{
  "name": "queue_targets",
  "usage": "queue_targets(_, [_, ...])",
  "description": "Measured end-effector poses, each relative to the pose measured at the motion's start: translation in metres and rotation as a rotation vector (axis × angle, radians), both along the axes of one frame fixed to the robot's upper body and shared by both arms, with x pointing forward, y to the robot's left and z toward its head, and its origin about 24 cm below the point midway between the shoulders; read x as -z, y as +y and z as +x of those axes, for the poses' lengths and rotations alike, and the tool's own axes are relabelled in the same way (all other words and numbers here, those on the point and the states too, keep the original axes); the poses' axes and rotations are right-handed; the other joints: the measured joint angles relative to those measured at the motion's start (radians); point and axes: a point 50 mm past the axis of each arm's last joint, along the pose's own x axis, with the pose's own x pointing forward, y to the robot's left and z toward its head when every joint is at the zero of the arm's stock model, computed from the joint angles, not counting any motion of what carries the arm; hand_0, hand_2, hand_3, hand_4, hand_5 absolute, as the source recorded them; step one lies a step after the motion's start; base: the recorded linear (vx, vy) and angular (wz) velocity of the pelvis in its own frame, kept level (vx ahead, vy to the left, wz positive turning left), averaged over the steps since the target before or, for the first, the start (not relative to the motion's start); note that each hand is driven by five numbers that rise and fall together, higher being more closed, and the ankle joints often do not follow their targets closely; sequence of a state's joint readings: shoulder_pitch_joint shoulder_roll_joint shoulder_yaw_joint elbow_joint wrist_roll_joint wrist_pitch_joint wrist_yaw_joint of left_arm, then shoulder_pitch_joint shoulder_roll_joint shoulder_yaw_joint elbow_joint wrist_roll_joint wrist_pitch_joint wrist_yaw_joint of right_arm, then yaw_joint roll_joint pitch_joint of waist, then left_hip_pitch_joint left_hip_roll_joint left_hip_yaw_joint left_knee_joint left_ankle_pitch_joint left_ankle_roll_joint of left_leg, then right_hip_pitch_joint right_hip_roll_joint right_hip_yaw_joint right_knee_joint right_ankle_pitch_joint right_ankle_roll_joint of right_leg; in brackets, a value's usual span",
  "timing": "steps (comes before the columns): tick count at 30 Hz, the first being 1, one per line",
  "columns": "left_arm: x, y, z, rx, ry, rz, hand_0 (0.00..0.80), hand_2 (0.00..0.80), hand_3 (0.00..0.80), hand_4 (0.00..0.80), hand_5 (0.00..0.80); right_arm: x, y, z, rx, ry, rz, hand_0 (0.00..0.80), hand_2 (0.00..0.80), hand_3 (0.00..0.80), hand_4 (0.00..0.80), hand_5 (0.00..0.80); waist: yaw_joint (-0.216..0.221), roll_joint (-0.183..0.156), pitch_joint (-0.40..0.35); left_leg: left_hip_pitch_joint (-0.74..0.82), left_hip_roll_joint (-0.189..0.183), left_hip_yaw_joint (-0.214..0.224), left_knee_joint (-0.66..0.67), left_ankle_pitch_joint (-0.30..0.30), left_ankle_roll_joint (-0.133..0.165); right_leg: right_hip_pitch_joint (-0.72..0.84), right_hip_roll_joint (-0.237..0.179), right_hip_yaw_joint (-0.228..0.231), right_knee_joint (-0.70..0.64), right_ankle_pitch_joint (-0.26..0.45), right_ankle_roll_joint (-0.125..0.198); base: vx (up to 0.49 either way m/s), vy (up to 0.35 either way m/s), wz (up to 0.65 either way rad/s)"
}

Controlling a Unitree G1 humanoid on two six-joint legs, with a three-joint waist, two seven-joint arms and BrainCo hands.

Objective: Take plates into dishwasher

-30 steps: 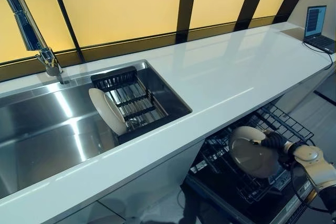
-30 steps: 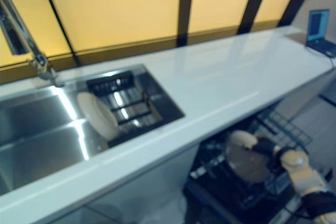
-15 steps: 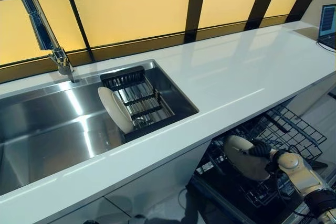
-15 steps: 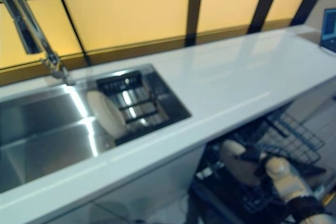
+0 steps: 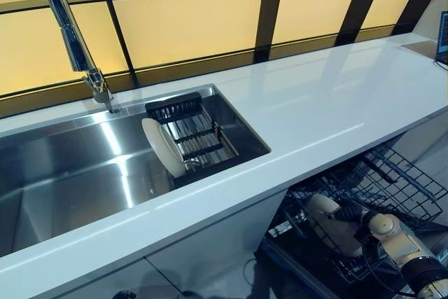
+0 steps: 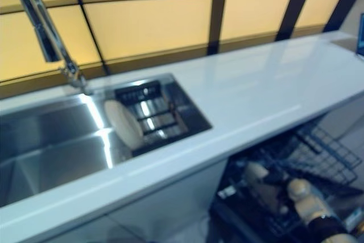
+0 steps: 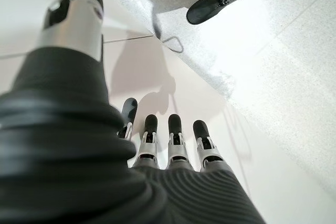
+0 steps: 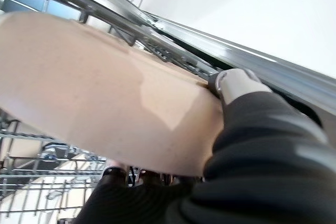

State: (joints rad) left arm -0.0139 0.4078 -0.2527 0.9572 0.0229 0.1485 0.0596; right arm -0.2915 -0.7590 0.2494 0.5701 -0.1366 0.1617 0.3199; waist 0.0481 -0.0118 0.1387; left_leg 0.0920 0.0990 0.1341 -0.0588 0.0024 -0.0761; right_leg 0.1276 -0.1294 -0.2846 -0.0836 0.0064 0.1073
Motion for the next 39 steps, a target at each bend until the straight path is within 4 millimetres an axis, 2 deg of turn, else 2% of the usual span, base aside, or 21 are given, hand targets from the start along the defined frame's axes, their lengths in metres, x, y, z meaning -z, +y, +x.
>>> queue_targets(1, [0.000, -0.001, 0.000, 0.002, -0.003, -0.003, 0.000, 0.000, 0.000, 0.000, 0.000, 0.002, -0.001, -0.001, 0.007, 0.010, -0.002, 0.577, 0.577, 0.577, 0.577, 0.577, 0.000, 0.003, -0.002, 0.000, 0.000, 0.000, 0.001, 0.000, 0.000, 0.000, 0.000, 0.000, 0.000, 0.000, 0.000, 0.000, 0.000, 0.00])
queue_targets(2, [0.000, -0.001, 0.000, 0.002, -0.004, -0.005, 0.000, 0.000, 0.000, 0.000, 0.000, 0.003, -0.003, -0.002, 0.013, 0.017, -0.002, 0.518, 0.518, 0.518, 0.518, 0.518, 0.000, 0.005, -0.003, 0.000, 0.000, 0.000, 0.001, 0.000, 0.000, 0.000, 0.000, 0.000, 0.000, 0.000, 0.000, 0.000, 0.000, 0.00])
queue_targets(4, [0.001, -0.001, 0.000, 0.002, -0.003, -0.005, 0.000, 0.000, 0.000, 0.000, 0.000, 0.005, -0.004, -0.003, 0.019, 0.024, -0.003, 0.471, 0.471, 0.471, 0.471, 0.471, -0.001, 0.008, -0.005, 0.000, 0.000, -0.001, 0.001, 0.000, 0.000, 0.001, 0.000, 0.000, 0.000, 0.000, 0.000, 0.000, 0.000, 0.00])
queue_targets(5, [0.001, -0.001, 0.000, 0.002, -0.003, -0.005, 0.000, 0.000, 0.000, 0.000, 0.000, 0.005, -0.003, -0.003, 0.016, 0.027, -0.001, 0.000, 0.000, 0.000, 0.000, 0.000, -0.001, 0.009, -0.006, 0.000, 0.000, -0.001, 0.002, 0.000, 0.000, 0.001, 0.000, 0.000, 0.000, 0.000, 0.000, 0.000, 0.000, 0.00])
queue_targets(18, [0.001, -0.002, 0.000, 0.003, -0.003, -0.005, 0.000, 0.000, 0.000, 0.000, 0.000, 0.007, -0.001, -0.003, 0.016, 0.035, 0.003, 0.000, 0.000, 0.000, 0.000, 0.000, -0.002, 0.003, -0.009, 0.001, 0.000, -0.002, 0.002, 0.001, -0.002, 0.005, 0.000, 0.000, 0.000, 0.000, 0.000, 0.000, 0.000, 0.00])
queue_targets(21, [0.001, -0.001, -0.001, 0.003, -0.002, -0.005, 0.000, 0.000, 0.000, 0.000, 0.000, 0.004, -0.001, -0.002, 0.027, 0.021, 0.006, 0.000, 0.000, 0.000, 0.000, 0.000, -0.002, -0.002, -0.012, 0.002, -0.001, -0.002, 0.001, 0.002, -0.003, 0.006, 0.000, 0.000, 0.000, 0.000, 0.000, 0.000, 0.000, 0.00])
queue_targets(24, [0.000, -0.001, -0.001, 0.002, 0.000, -0.004, 0.000, 0.000, 0.000, 0.000, 0.000, -0.008, -0.001, 0.003, 0.035, -0.025, 0.020, 0.000, 0.000, 0.000, 0.000, 0.000, -0.004, -0.005, -0.014, 0.002, 0.000, -0.002, 0.001, 0.003, -0.005, 0.006, 0.001, 0.000, 0.000, 0.000, 0.000, 0.000, 0.000, 0.00])
queue_targets(25, [0.000, -0.001, 0.000, 0.002, 0.000, -0.003, 0.000, 0.000, 0.000, 0.000, 0.000, -0.015, -0.003, 0.004, 0.043, -0.047, 0.027, 0.000, 0.000, 0.000, 0.000, 0.000, -0.005, -0.007, -0.014, 0.002, 0.000, -0.002, 0.001, 0.003, -0.005, 0.006, 0.000, 0.000, 0.001, 0.000, 0.000, 0.000, 0.000, 0.00])
queue_targets(28, [-0.002, 0.000, 0.001, 0.004, -0.005, 0.000, 0.000, 0.000, 0.000, 0.000, 0.000, -0.038, -0.025, 0.005, 0.130, -0.117, 0.036, 0.000, 0.000, 0.000, 0.000, 0.000, -0.004, -0.015, -0.015, 0.002, -0.001, -0.001, -0.002, 0.007, -0.011, 0.007, 0.000, 0.001, 0.001, 0.000, 0.000, 0.012, -0.009, 0.02])
queue_targets(32, [-0.002, 0.003, 0.000, 0.000, 0.001, 0.009, 0.000, 0.000, 0.000, 0.000, 0.000, -0.085, -0.062, 0.005, 0.249, -0.236, -0.006, 0.000, 0.000, 0.000, 0.000, 0.000, -0.007, -0.035, -0.012, 0.005, 0.000, 0.000, -0.007, 0.008, -0.012, 0.007, 0.001, 0.003, 0.001, 0.000, 0.000, 0.000, 0.000, 0.00])
queue_targets(36, [-0.004, 0.009, -0.001, -0.003, 0.003, 0.023, 0.000, 0.000, 0.000, 0.000, 0.000, -0.115, -0.080, 0.003, 0.319, -0.298, -0.031, 0.000, 0.000, 0.000, 0.000, 0.000, -0.009, -0.056, -0.007, 0.011, 0.000, 0.003, -0.011, 0.008, -0.012, 0.008, 0.001, 0.007, 0.001, 0.000, 0.000, 0.031, -0.020, -0.03])
queue_targets(39, [-0.006, 0.014, -0.002, -0.007, 0.004, 0.035, 0.000, 0.000, 0.000, 0.000, 0.000, -0.145, -0.102, -0.003, 0.419, -0.376, -0.039, 0.000, 0.000, 0.000, 0.000, 0.000, -0.007, -0.073, -0.002, 0.019, 0.000, 0.007, -0.016, 0.008, -0.013, 0.010, 0.002, 0.013, 0.001, 0.001, 0.001, 0.025, -0.020, -0.05])
